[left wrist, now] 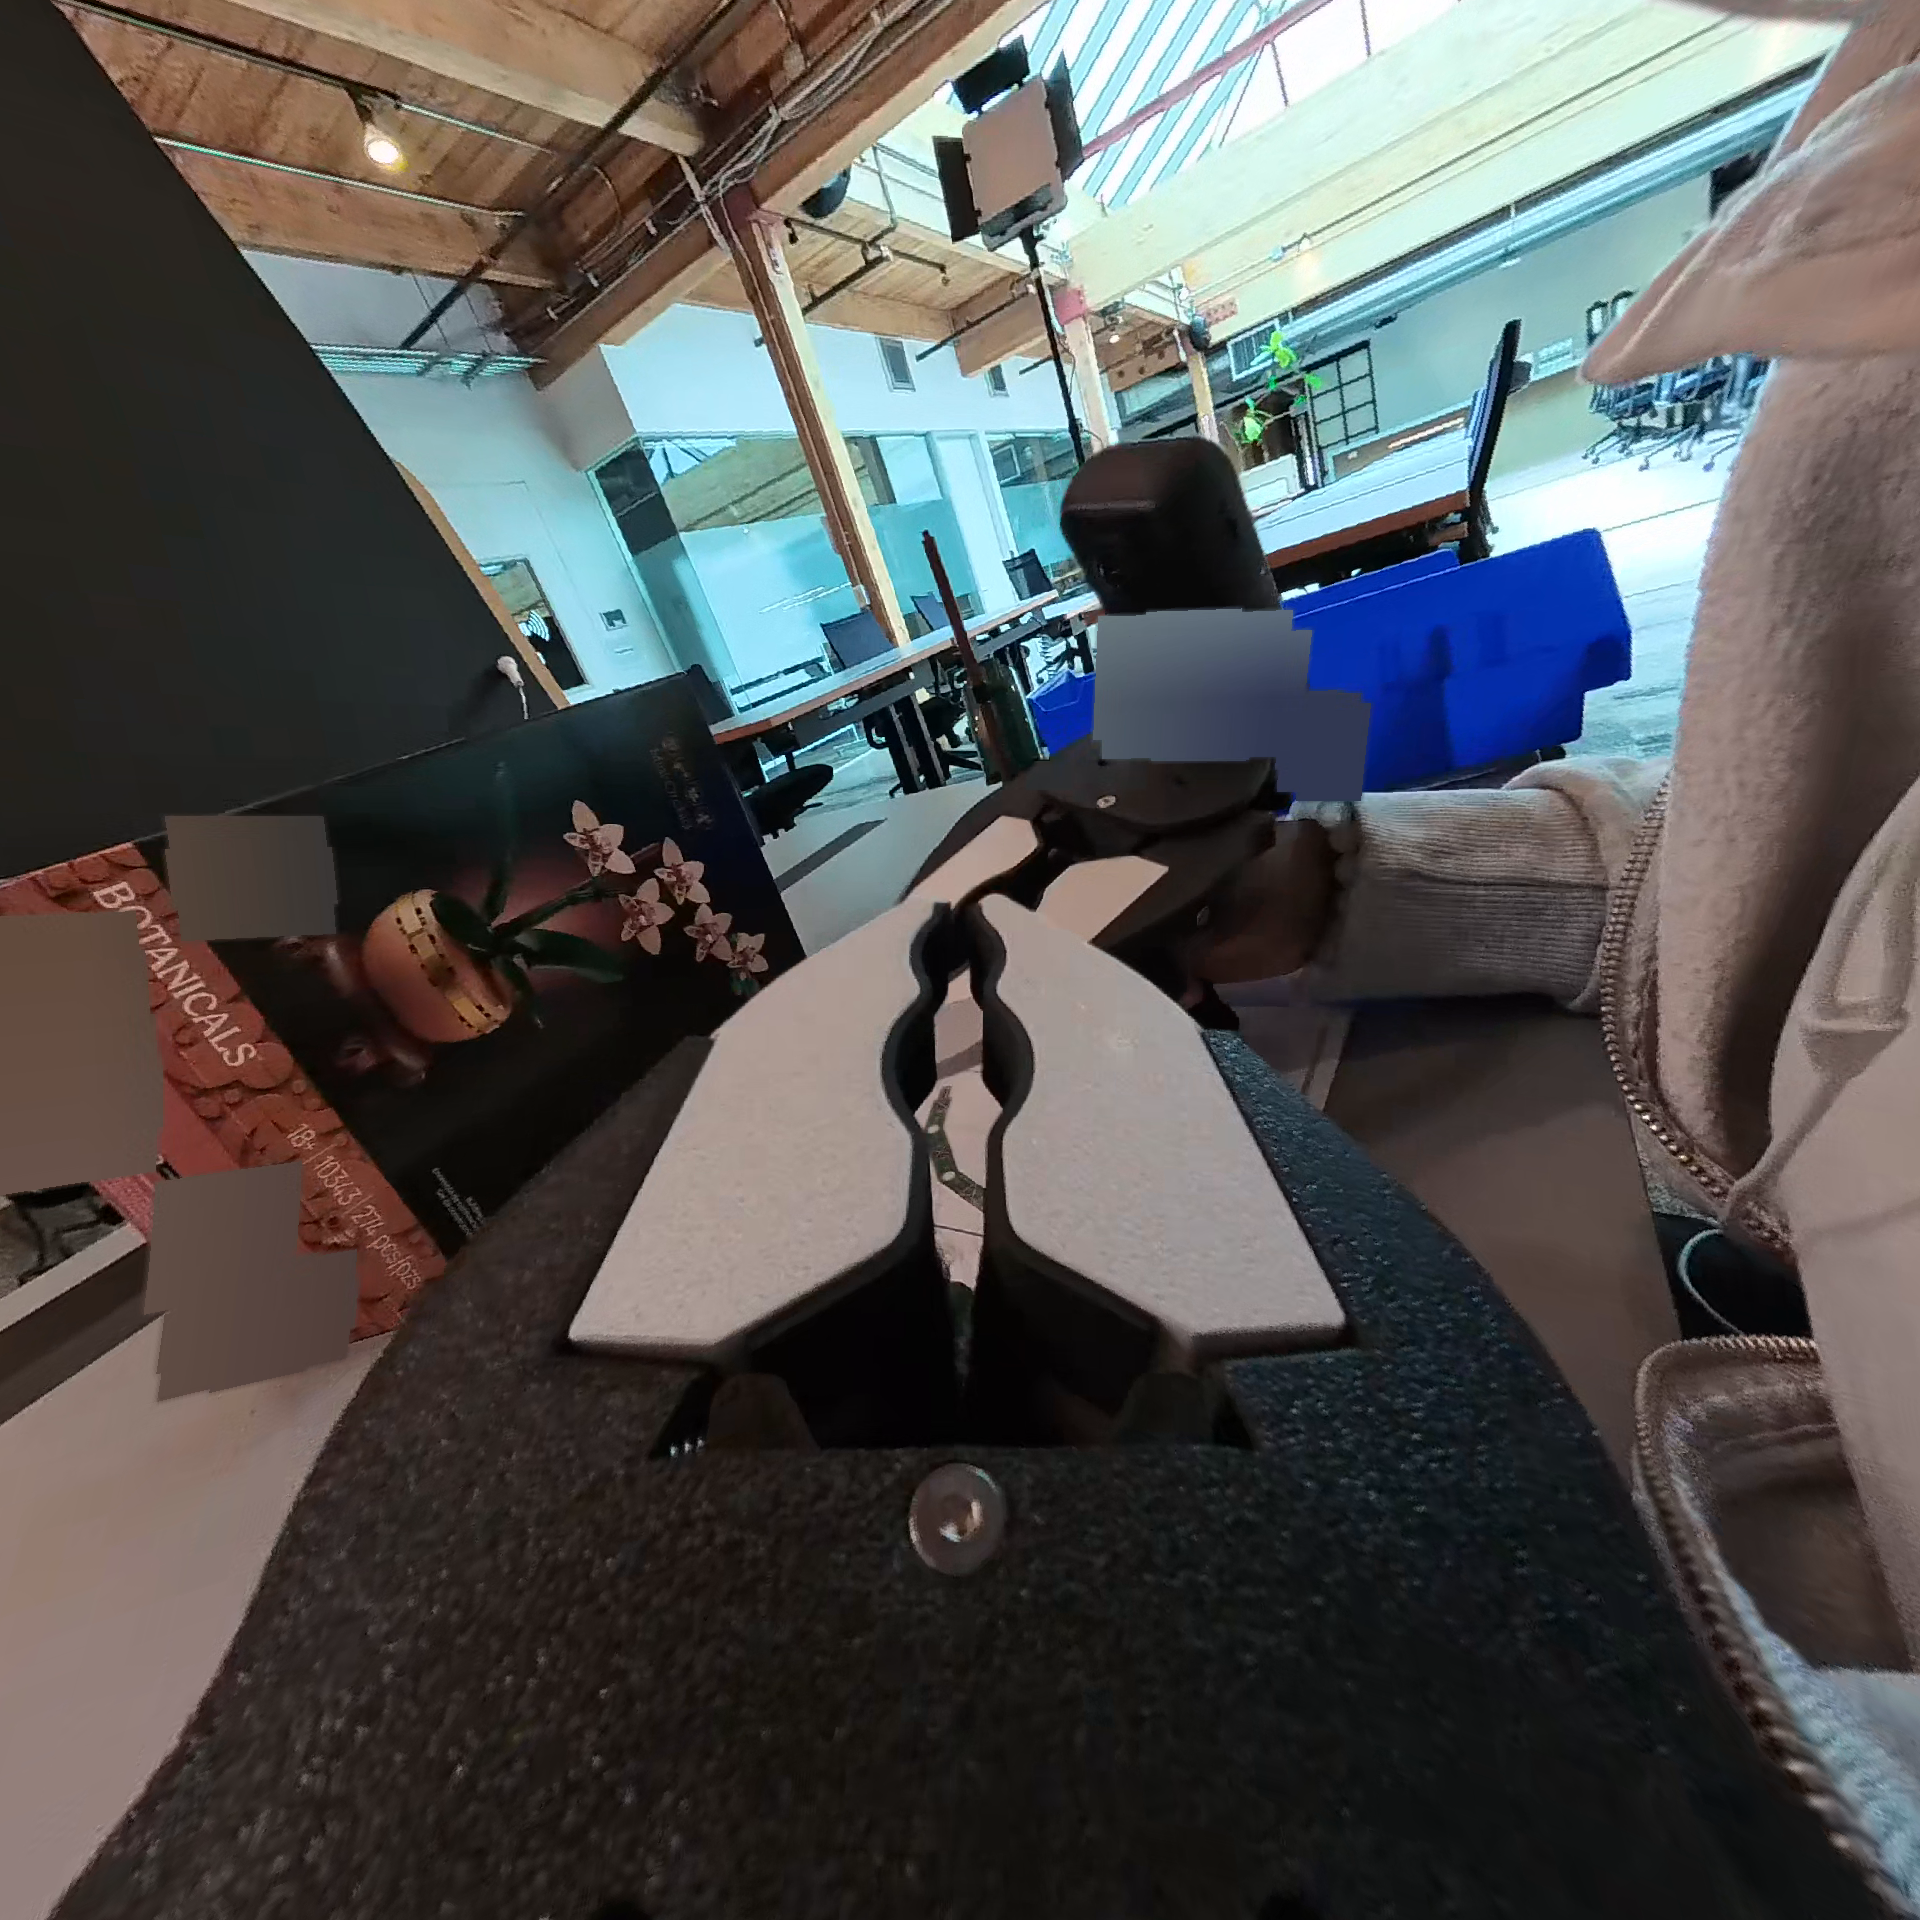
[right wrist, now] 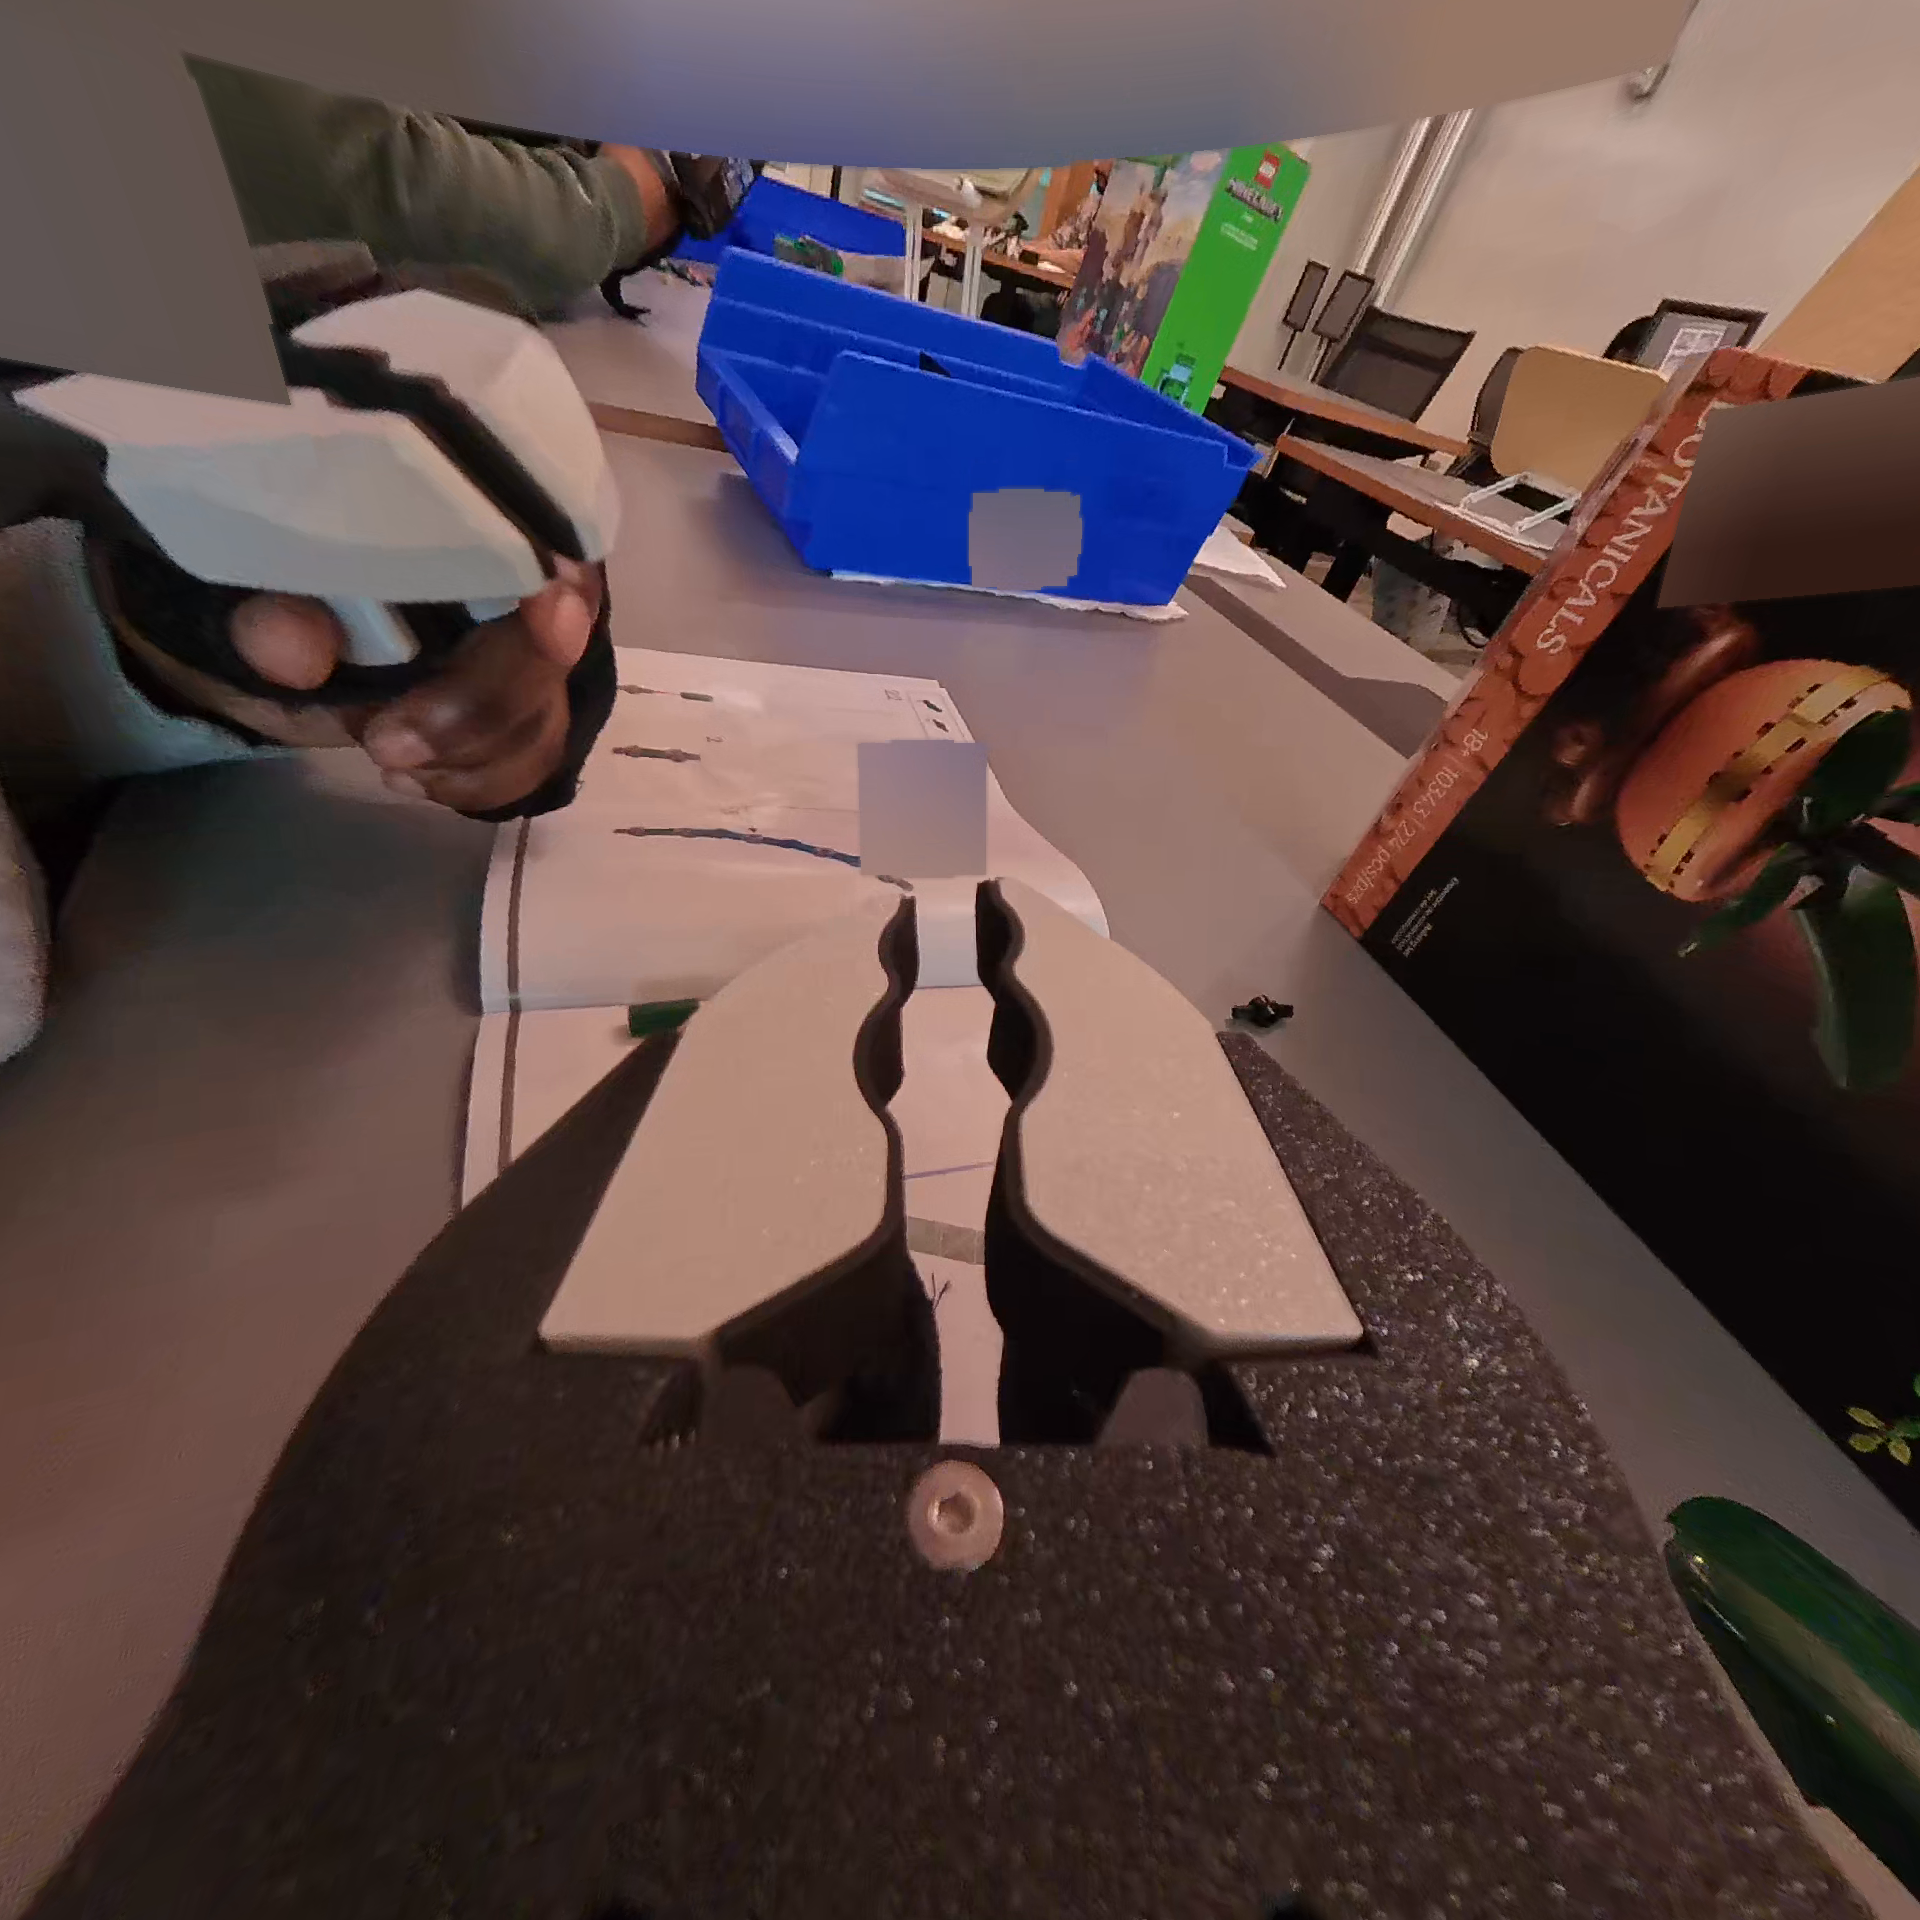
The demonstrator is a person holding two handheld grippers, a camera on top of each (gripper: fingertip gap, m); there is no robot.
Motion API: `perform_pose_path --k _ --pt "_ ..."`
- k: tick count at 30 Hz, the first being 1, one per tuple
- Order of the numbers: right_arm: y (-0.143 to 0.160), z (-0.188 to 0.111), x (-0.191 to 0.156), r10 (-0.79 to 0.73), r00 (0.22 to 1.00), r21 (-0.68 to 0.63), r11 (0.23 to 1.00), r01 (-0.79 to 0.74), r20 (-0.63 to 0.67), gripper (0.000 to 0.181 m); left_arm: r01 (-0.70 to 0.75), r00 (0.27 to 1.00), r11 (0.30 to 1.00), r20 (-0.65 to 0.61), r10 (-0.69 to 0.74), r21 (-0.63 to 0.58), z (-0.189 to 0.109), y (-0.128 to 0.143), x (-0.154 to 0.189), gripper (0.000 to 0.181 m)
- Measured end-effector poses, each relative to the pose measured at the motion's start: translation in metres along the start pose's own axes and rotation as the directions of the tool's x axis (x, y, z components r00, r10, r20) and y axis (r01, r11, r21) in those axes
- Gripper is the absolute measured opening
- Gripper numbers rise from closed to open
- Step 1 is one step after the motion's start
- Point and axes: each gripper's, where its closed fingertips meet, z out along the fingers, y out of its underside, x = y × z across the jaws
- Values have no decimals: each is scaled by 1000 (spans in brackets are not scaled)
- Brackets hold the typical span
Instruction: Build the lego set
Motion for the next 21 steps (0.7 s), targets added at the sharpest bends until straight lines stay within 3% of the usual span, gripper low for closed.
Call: perform_pose_path --k 6,9,13,17,21 --pt "-9 -4 2 51 998 38 998 -52 36 13 -17 999 1000 -44 16 -13 1 1 8 2" --pt "-6 -11 -18 26 982 -82 997 -11 189 30 16 993 1000 -118 -12 27 -1 -5 18 2" --pt "-14 -46 -17 -1 980 -158 987 33 197 25 43 962 992 -273 -9 120 -10 -21 42 2" --pt "15 -75 -23 43 985 -372 928 22 166 20 62 942 990 -336 -18 123 -12 -23 51 2" --pt "22 -35 -50 171 972 -338 935 -109 159 14 46 926 994 -377 -4 103 -12 -19 59 2"
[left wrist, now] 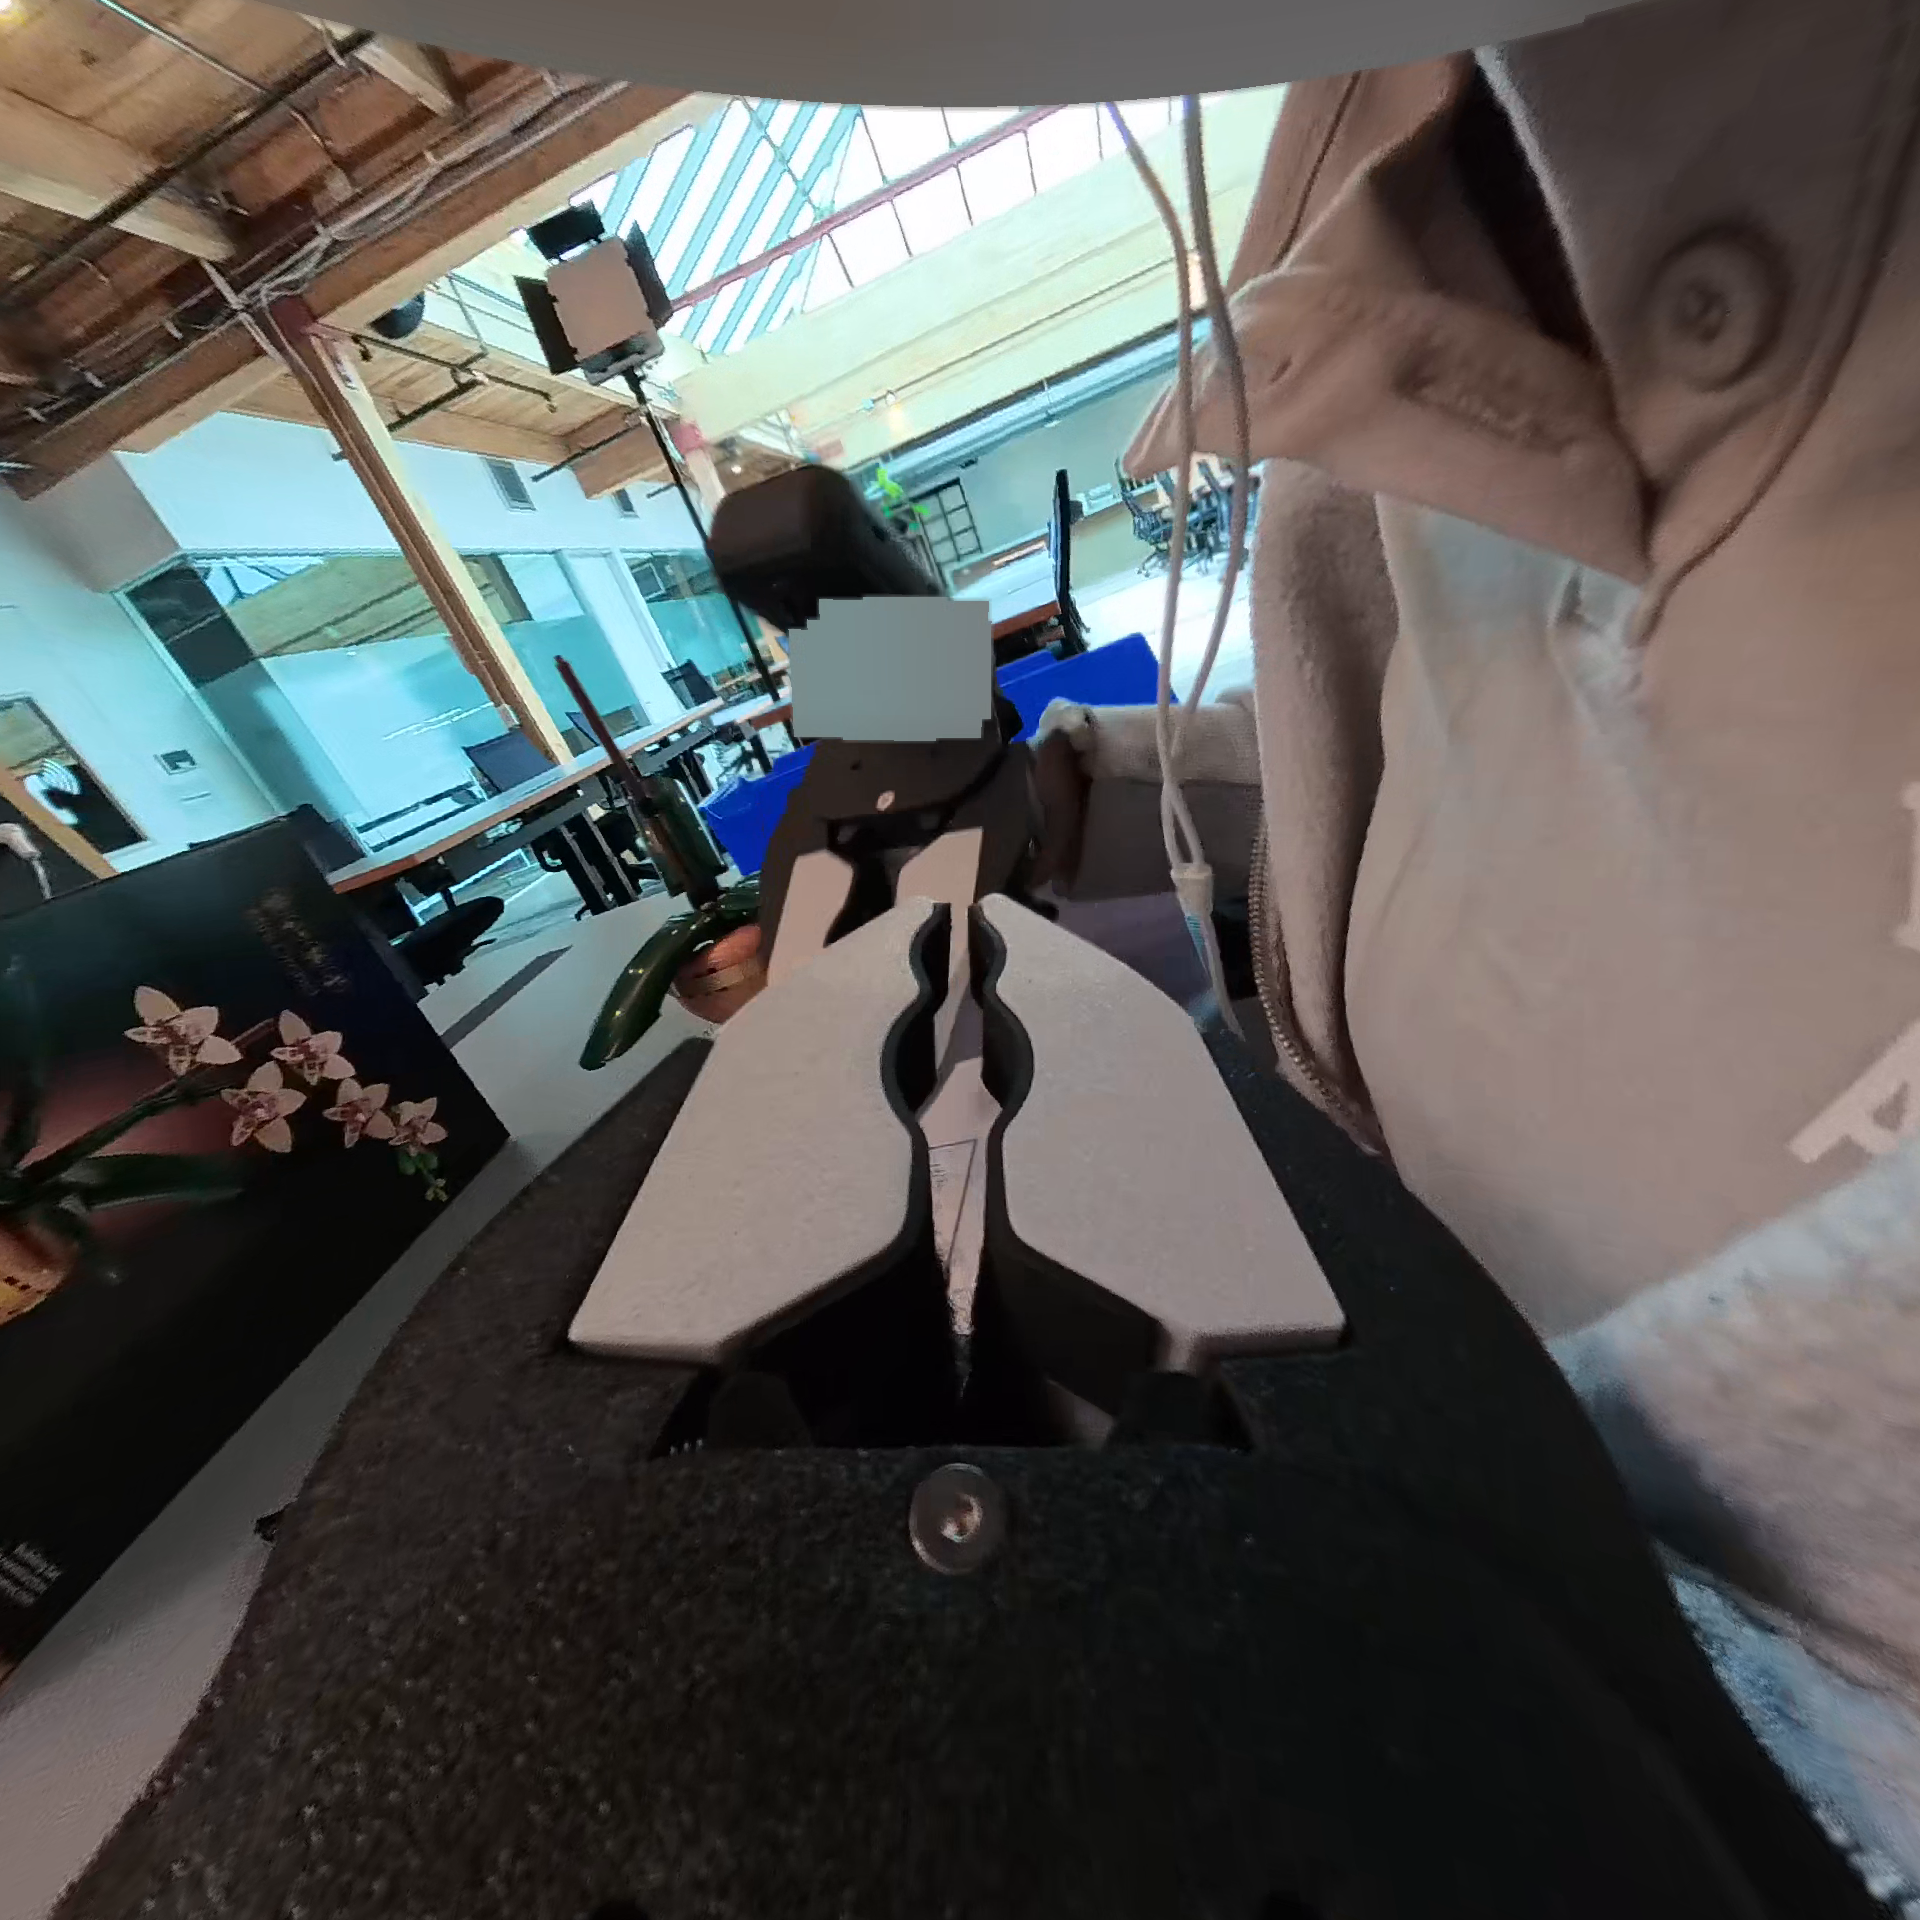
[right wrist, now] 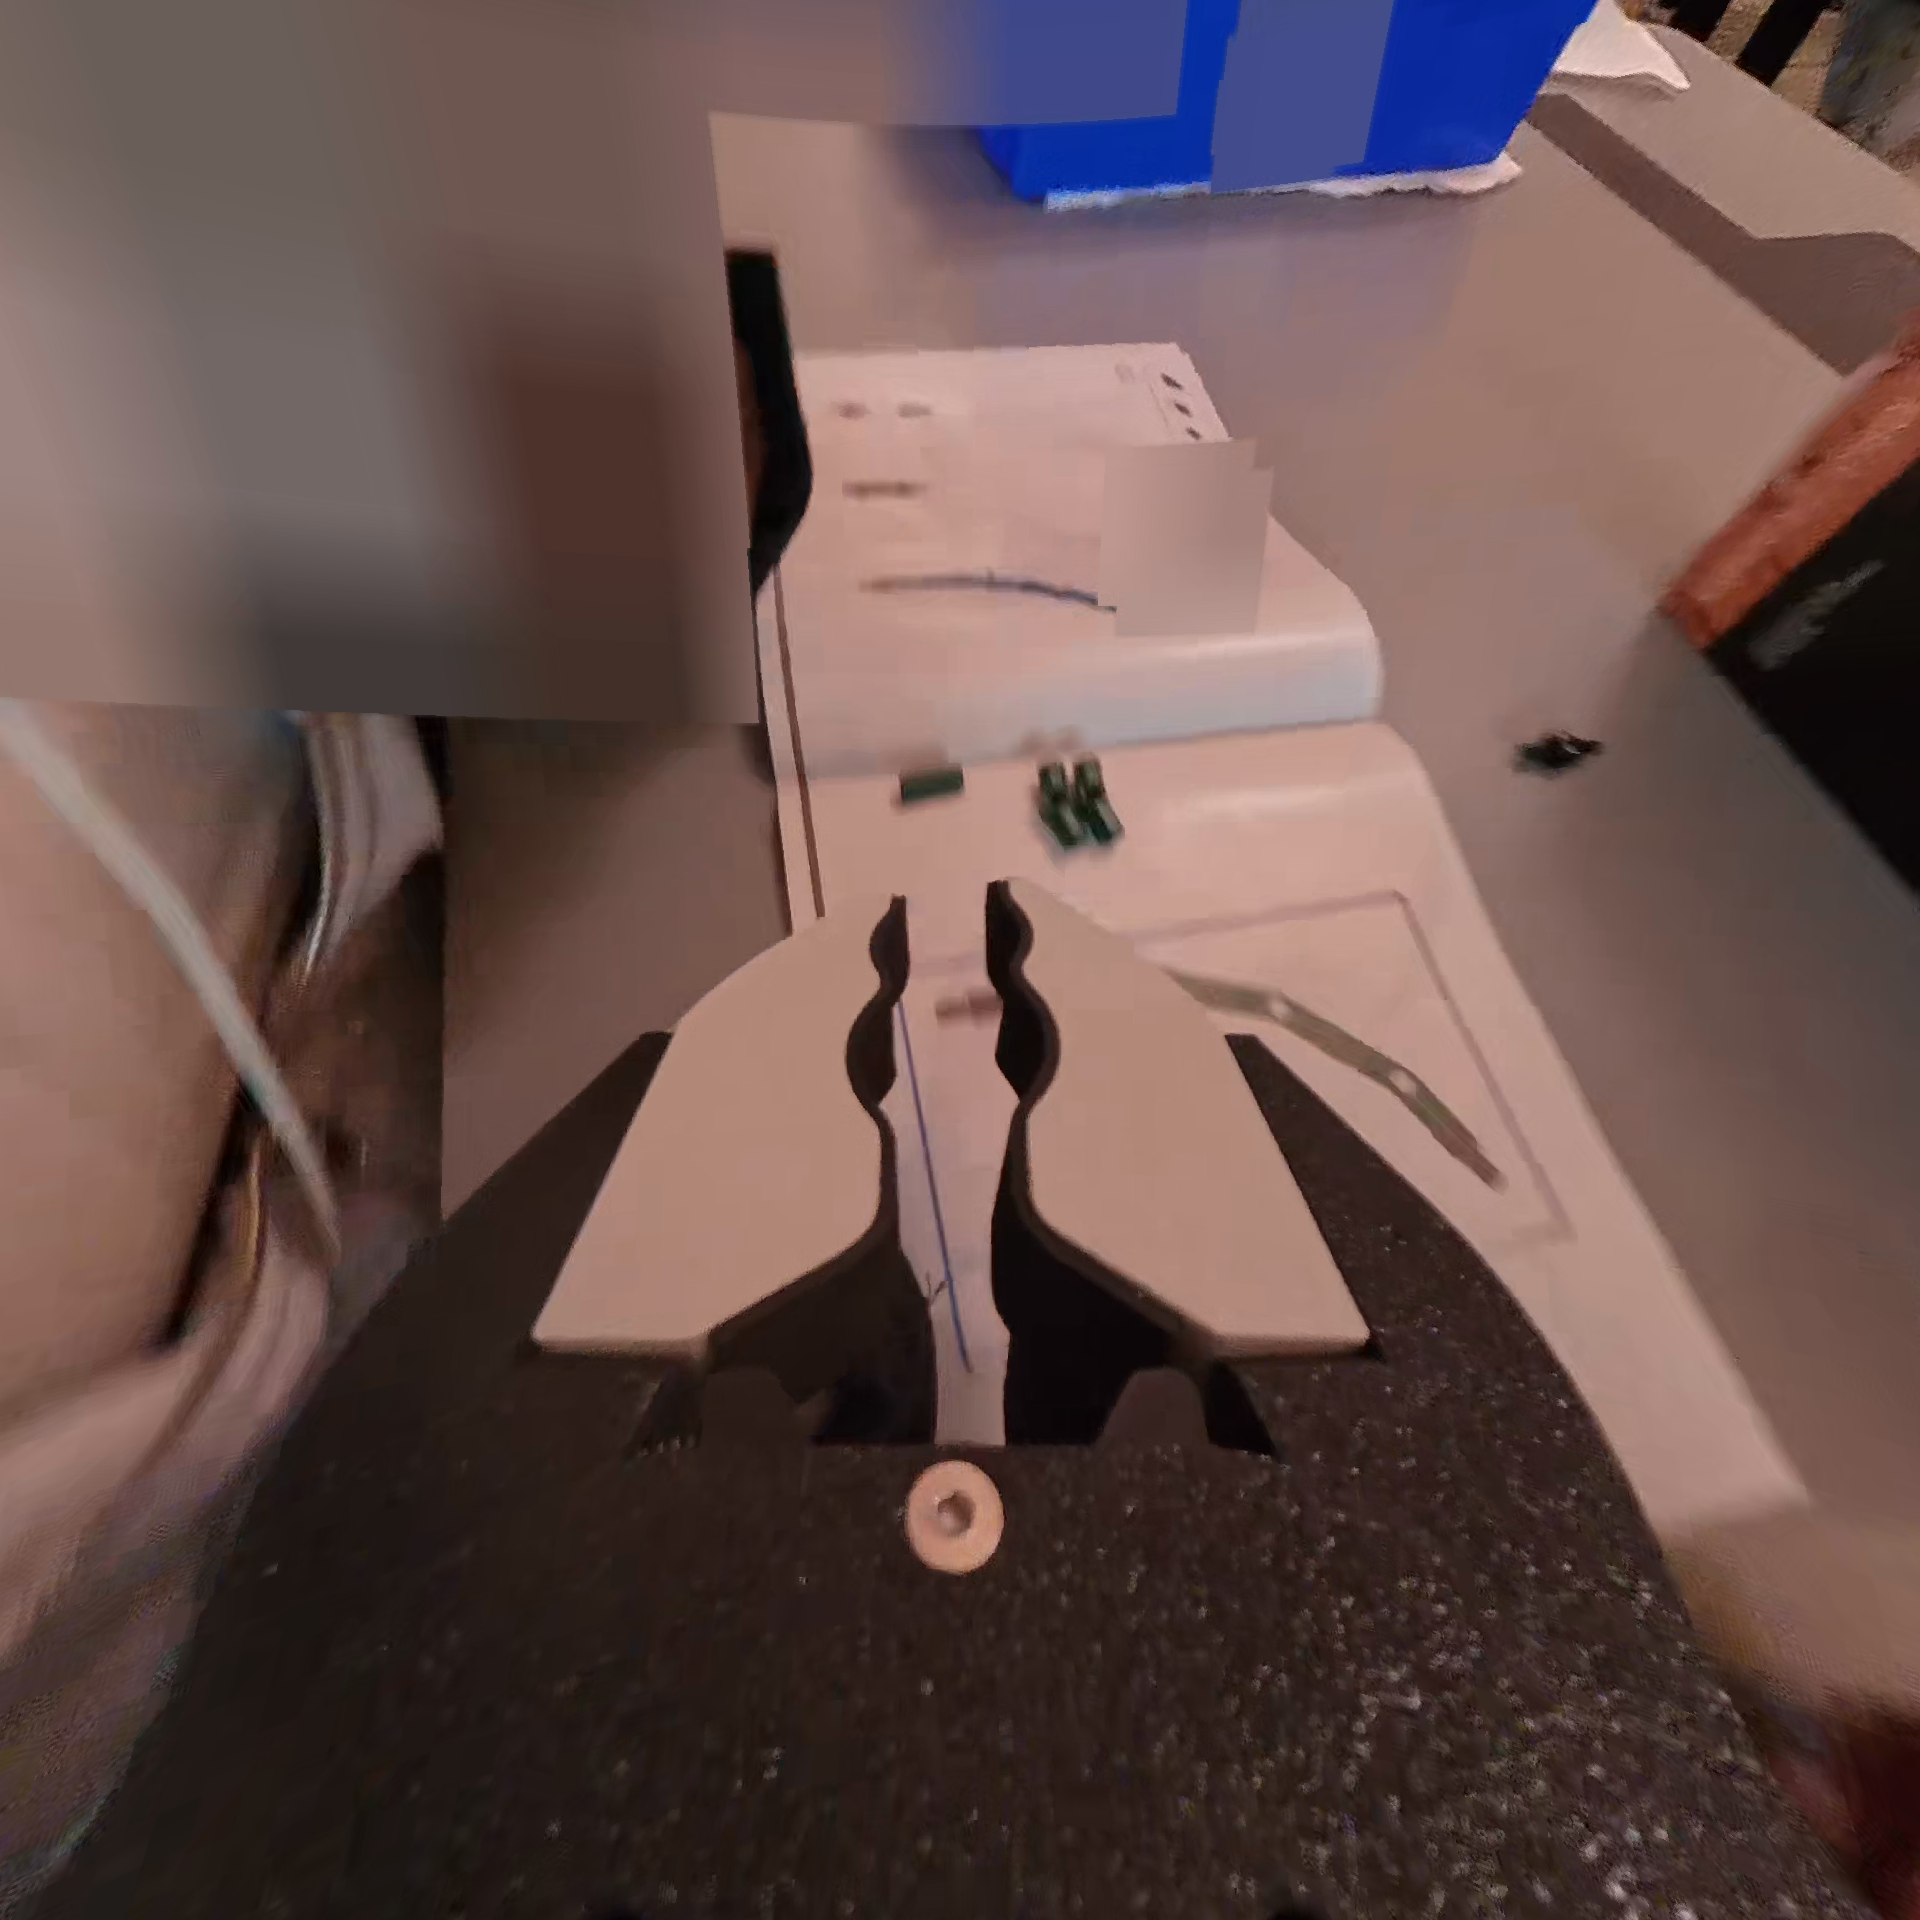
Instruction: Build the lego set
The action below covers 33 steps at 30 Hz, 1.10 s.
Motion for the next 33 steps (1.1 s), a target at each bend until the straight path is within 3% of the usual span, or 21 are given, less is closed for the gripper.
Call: perform_pose_path --k 3,6,15,20,24,27,30,33 --pt "-6 43 -5 147 989 1 989 -147 4 13 -21 1000 1000 -10 21 -5 1 1 3 2" --pt "-3 63 -10 177 984 -68 982 -177 -16 23 -37 999 999 10 37 -15 1 2 1 2" --pt "9 72 -3 14 985 -238 970 -55 -170 16 -44 998 999 47 43 14 -2 -3 -3 3" --pt "9 75 -3 -76 985 -274 961 31 -157 15 -50 996 999 72 49 9 -2 -3 -7 3" --pt "0 66 -2 -1 996 -163 987 -14 -94 15 -51 991 998 122 55 -31 -6 3 -17 4" --pt "-16 47 2 168 986 15 986 -168 16 15 -57 966 992 246 83 -112 -20 13 -42 6" --pt "-35 22 1 305 930 151 929 -339 207 15 -145 911 967 352 213 -211 -38 22 -64 17" --pt "-42 10 -7 360 862 143 891 -432 357 8 -289 875 903 295 384 -316 -33 33 -61 26"
